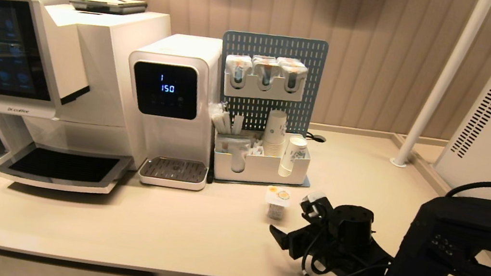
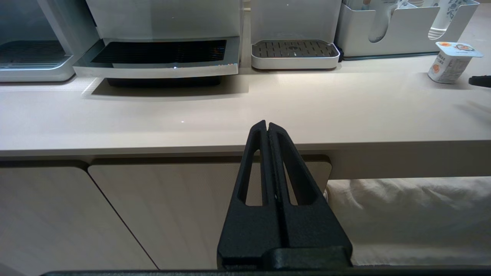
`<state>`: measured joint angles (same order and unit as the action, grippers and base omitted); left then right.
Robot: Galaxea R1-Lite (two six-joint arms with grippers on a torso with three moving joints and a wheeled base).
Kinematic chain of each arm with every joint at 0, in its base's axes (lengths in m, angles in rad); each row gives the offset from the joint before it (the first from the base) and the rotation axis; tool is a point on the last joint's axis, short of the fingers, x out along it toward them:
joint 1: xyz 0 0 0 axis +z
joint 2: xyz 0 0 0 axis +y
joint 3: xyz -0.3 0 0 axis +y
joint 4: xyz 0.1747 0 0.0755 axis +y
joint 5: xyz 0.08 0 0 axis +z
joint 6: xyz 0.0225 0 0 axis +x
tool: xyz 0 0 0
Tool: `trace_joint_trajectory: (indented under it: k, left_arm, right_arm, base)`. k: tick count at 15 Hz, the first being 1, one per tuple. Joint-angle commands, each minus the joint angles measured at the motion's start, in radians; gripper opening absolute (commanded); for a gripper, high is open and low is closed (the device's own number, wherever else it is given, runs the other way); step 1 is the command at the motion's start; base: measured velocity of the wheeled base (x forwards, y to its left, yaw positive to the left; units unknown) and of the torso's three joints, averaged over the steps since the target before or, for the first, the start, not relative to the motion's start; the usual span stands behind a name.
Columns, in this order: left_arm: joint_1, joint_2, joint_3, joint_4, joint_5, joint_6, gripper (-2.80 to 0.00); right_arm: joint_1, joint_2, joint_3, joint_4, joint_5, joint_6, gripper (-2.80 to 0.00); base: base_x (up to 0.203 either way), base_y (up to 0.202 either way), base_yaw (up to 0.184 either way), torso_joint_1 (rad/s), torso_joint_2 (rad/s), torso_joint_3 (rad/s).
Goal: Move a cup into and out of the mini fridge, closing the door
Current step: Put the yoghurt in the freezer
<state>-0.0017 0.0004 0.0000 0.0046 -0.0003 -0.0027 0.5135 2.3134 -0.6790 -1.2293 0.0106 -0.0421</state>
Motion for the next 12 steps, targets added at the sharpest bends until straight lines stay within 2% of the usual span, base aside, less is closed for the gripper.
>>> trace_joint_trajectory:
  k: [1,7,12]
  left_arm:
    - [0.0,0.001,0.0,0.0,0.0,0.0,-2.8]
    - [0.0,0.001,0.0,0.0,0.0,0.0,-2.8]
    - [0.0,0.001,0.0,0.0,0.0,-0.002,-2.8]
  right_arm:
    - [0.01,0.045,-0.041,0.0,-0.013,-0.001,0.0]
    - [0.023,0.114,-0.213,0.063,-0.169,-0.001,0.0]
    - [0.023,0.161,-0.303,0.118,-0.194,-0.002,0.0]
  base:
    - [0.0,0.0,0.0,0.0,0.0,0.0]
    - [0.0,0.0,0.0,0.0,0.0,0.0]
    - [0.0,0.0,0.0,0.0,0.0,0.0]
